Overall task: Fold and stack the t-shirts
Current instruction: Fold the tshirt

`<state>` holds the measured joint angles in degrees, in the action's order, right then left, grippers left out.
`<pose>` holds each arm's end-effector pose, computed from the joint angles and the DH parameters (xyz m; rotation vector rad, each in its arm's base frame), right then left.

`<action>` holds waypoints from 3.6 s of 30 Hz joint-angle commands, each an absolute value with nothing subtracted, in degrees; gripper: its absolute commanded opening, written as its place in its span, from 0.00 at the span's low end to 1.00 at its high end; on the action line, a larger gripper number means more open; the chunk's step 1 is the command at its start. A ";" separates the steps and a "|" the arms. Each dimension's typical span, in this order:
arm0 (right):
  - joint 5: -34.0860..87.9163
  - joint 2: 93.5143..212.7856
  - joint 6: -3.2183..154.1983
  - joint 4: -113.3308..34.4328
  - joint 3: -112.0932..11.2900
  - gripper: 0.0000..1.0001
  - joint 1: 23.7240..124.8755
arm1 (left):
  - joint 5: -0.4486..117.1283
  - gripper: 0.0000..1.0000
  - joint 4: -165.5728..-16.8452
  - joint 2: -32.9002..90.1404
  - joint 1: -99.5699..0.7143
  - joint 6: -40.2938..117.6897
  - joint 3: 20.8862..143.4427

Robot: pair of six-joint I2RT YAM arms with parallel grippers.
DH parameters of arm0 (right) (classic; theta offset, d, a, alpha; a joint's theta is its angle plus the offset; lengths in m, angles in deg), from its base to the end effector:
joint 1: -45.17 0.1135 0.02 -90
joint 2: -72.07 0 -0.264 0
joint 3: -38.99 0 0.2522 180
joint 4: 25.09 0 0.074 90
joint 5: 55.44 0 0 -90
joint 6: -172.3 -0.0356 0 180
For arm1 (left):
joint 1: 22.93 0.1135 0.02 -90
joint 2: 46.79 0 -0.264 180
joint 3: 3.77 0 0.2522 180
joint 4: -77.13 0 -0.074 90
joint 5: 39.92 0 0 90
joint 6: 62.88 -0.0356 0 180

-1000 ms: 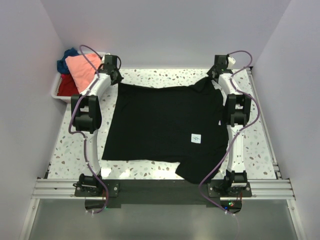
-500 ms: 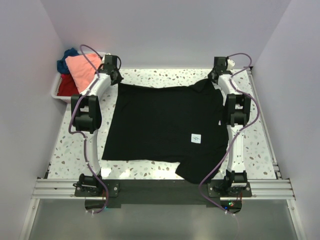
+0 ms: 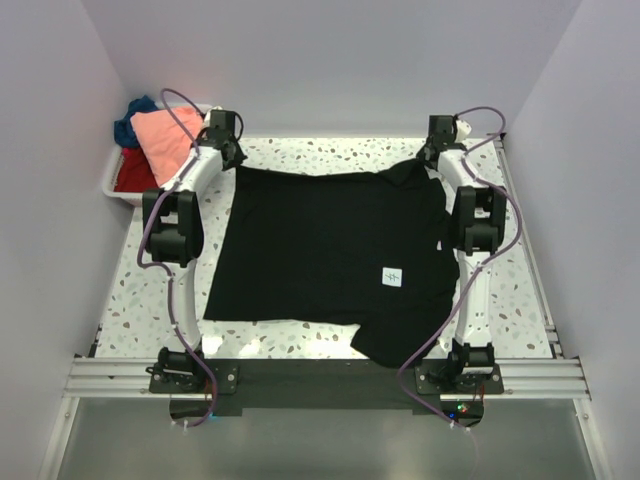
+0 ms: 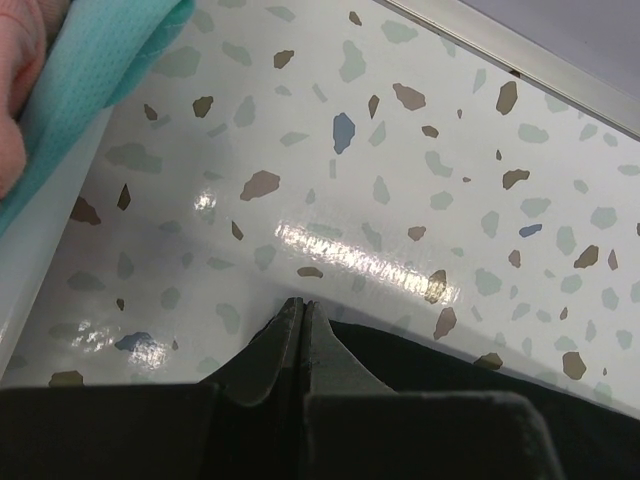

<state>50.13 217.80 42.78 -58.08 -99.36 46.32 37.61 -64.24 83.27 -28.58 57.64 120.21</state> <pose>0.5709 0.0019 0.1596 0.8703 2.0701 0.0728 0.5162 -0.0433 0.2123 -0.6045 2.2490 -0.0597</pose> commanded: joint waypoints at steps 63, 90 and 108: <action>55.21 155.65 39.94 -70.14 -37.26 0.00 51.15 | 31.62 0.00 -61.07 53.32 -28.55 61.57 81.98; 60.30 156.62 42.31 -76.20 -41.91 0.42 61.95 | 34.61 0.57 -60.45 56.93 -29.52 62.19 83.38; 50.83 162.42 47.94 -73.13 -39.11 0.43 71.45 | 37.07 0.57 -62.21 56.66 -32.24 60.78 85.14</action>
<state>54.33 161.87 46.75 -73.90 -40.31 70.84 36.52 -60.37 58.82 -31.99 61.95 83.82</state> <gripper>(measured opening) 0.420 0.573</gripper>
